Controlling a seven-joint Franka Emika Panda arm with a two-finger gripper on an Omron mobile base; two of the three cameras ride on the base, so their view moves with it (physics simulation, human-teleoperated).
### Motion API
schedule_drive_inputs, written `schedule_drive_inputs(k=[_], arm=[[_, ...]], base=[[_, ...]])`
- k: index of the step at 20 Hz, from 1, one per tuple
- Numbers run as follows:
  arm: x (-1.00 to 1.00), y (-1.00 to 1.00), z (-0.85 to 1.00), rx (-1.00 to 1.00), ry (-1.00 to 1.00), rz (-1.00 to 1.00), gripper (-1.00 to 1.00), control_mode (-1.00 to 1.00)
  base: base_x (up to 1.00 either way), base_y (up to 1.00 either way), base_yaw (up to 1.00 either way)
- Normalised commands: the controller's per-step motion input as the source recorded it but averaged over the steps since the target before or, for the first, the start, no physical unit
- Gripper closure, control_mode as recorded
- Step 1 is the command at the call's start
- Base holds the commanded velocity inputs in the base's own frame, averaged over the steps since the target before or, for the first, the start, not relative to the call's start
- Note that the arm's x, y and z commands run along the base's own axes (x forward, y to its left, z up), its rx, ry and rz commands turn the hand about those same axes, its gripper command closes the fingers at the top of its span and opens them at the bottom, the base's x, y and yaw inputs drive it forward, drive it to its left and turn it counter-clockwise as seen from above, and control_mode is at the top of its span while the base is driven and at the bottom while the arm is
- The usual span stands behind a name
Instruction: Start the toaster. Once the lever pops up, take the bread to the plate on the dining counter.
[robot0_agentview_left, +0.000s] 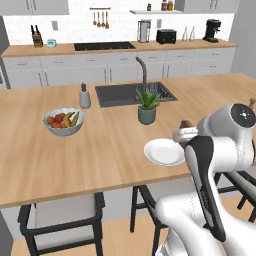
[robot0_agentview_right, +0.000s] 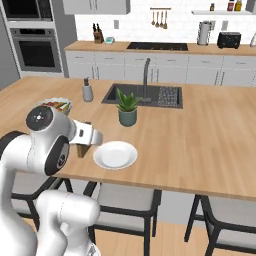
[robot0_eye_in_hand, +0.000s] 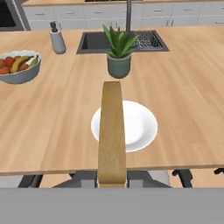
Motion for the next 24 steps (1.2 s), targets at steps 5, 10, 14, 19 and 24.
schedule_drive_inputs(k=[5, 10, 14, 19, 24], arm=[[0.49, -0.27, -0.52, 0.03, 0.0, 0.05, 1.0, -1.0], [0.7, -0.21, -0.25, 0.1, 0.01, 0.02, 1.0, -1.0], [0.6, -0.12, -0.24, 0.12, 0.08, 0.01, 1.0, -1.0], [0.44, -0.01, -0.1, 0.12, 0.18, 0.0, 1.0, -1.0], [0.39, -0.18, -0.19, 0.18, 0.1, 0.0, 1.0, -1.0]], base=[[0.0, 0.0, 0.0], [0.0, 0.0, 0.0], [0.0, 0.0, 0.0], [0.0, 0.0, 0.0], [0.0, 0.0, 0.0]])
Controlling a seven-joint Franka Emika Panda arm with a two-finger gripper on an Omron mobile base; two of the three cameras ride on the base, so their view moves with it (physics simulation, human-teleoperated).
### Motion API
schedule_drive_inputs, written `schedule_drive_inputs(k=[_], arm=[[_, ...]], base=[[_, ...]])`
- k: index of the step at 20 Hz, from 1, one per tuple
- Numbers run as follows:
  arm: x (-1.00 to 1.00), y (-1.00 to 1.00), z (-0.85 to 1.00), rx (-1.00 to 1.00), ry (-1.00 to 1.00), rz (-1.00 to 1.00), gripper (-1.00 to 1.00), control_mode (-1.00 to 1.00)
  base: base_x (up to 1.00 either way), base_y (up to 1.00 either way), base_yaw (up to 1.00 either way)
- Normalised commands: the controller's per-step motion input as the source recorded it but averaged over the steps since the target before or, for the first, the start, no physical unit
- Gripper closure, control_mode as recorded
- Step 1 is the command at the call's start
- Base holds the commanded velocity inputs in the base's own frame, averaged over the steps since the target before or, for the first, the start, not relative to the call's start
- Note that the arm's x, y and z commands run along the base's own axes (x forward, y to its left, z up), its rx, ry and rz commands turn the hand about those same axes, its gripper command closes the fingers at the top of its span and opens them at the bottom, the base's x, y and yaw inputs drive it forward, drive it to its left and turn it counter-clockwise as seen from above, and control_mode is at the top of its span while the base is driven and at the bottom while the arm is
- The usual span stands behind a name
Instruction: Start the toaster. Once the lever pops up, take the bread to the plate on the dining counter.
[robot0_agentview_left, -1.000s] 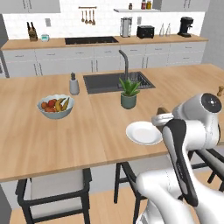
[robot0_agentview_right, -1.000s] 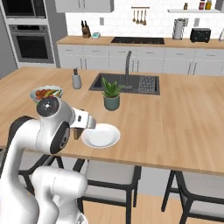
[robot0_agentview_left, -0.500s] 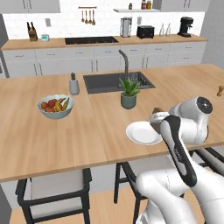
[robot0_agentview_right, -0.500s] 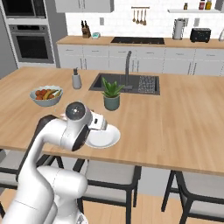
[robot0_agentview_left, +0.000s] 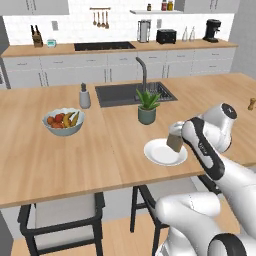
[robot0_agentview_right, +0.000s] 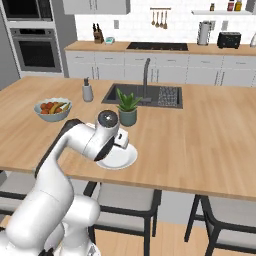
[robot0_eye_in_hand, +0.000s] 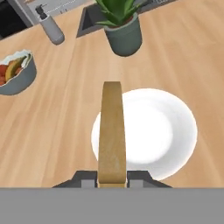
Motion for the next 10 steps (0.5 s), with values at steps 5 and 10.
schedule_drive_inputs(k=[5, 10], arm=[[0.43, -0.09, -0.35, 0.18, 0.01, 0.0, 1.0, -1.0], [0.46, 0.0, -0.23, 0.09, 0.03, 0.0, 1.0, -1.0]], base=[[0.0, 0.0, 0.0], [0.0, 0.0, 0.0]])
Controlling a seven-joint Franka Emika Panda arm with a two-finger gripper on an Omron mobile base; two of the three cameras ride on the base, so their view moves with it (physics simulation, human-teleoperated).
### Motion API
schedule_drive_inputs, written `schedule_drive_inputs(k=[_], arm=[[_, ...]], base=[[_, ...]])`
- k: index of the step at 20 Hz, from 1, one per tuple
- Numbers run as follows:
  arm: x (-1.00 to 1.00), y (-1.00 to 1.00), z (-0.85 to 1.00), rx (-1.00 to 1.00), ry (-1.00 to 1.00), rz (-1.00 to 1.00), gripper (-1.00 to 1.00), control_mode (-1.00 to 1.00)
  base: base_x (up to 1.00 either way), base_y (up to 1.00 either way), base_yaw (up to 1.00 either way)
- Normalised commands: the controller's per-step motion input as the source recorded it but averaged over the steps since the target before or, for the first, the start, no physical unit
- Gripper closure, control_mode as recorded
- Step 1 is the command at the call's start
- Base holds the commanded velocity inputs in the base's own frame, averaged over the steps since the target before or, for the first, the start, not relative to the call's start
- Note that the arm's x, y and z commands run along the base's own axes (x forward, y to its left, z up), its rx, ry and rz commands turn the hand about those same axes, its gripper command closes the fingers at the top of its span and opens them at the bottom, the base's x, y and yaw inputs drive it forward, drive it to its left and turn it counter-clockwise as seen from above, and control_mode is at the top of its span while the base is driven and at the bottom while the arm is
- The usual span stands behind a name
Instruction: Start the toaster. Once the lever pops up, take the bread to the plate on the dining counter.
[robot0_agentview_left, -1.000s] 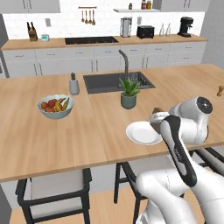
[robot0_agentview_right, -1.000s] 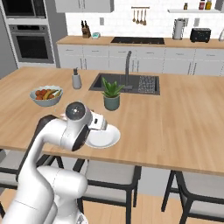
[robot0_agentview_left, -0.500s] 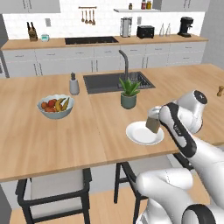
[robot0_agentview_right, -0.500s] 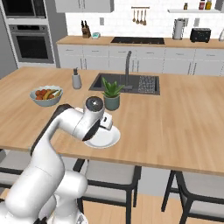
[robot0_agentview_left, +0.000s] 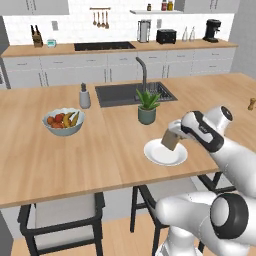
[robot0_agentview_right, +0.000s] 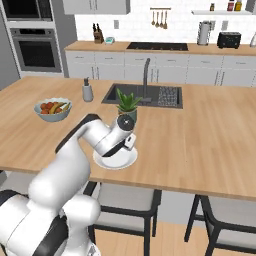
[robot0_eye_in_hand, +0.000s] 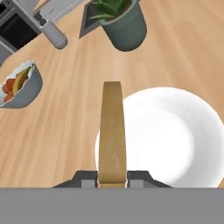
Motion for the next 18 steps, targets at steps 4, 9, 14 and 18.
schedule_drive_inputs(k=[4, 9, 14, 18], arm=[[0.33, 0.0, -0.37, 0.02, 0.0, 0.0, 1.0, -1.0], [0.13, 0.0, -0.42, 0.0, 0.0, 0.0, 1.0, -1.0], [0.0, 0.14, -0.25, 0.0, 0.0, 0.0, 1.0, -1.0], [0.02, 0.18, -0.14, 0.0, 0.0, 0.0, 1.0, -1.0]], base=[[0.0, 0.0, 0.0], [0.0, 0.0, 0.0], [0.0, 0.0, 0.0], [0.0, 0.0, 0.0]])
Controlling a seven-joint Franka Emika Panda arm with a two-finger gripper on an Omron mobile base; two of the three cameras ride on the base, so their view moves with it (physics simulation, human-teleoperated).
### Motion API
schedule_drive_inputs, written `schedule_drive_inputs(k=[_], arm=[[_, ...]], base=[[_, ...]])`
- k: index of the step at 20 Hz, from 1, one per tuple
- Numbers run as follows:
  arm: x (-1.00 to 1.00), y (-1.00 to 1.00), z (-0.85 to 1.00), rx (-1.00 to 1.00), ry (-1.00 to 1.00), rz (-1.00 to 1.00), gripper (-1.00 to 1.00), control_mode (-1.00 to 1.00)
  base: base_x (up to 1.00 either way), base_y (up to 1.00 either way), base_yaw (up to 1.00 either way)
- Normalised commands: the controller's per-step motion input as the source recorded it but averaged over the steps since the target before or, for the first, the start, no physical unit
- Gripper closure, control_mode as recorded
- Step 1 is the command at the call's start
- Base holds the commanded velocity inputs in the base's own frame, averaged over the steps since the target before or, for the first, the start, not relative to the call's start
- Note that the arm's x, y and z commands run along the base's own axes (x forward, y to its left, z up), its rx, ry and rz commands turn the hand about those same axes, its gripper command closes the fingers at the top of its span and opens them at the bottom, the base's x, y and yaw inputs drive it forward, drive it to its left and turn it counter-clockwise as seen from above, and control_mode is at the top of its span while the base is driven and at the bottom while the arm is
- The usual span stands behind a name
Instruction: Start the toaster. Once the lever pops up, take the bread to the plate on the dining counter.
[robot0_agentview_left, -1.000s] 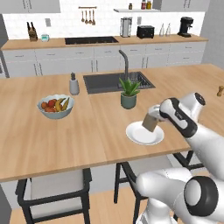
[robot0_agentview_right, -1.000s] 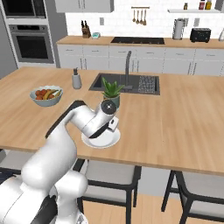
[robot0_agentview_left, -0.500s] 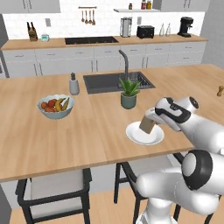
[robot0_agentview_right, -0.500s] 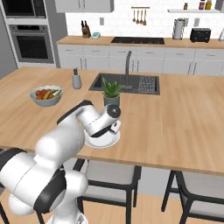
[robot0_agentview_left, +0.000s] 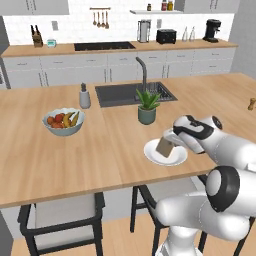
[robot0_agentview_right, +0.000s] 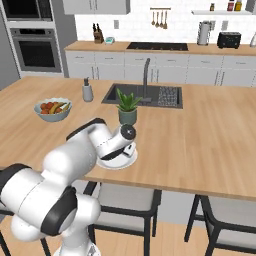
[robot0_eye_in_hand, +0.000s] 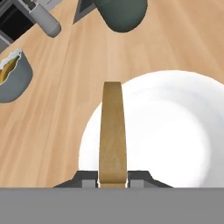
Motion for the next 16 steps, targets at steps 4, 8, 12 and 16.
schedule_drive_inputs(k=[4, 8, 12, 16], arm=[[0.11, 0.08, -0.07, 0.0, 0.0, 0.0, 1.0, -1.0], [0.2, 0.0, -0.01, 0.0, 0.0, 0.0, 1.0, -1.0], [0.13, 0.0, -0.09, 0.0, -0.01, 0.0, 1.0, -1.0], [0.03, 0.0, -0.16, 0.0, 0.0, 0.0, 1.0, -1.0]], base=[[0.0, 0.0, 0.0], [0.0, 0.0, 0.0], [0.0, 0.0, 0.0], [0.0, 0.0, 0.0]])
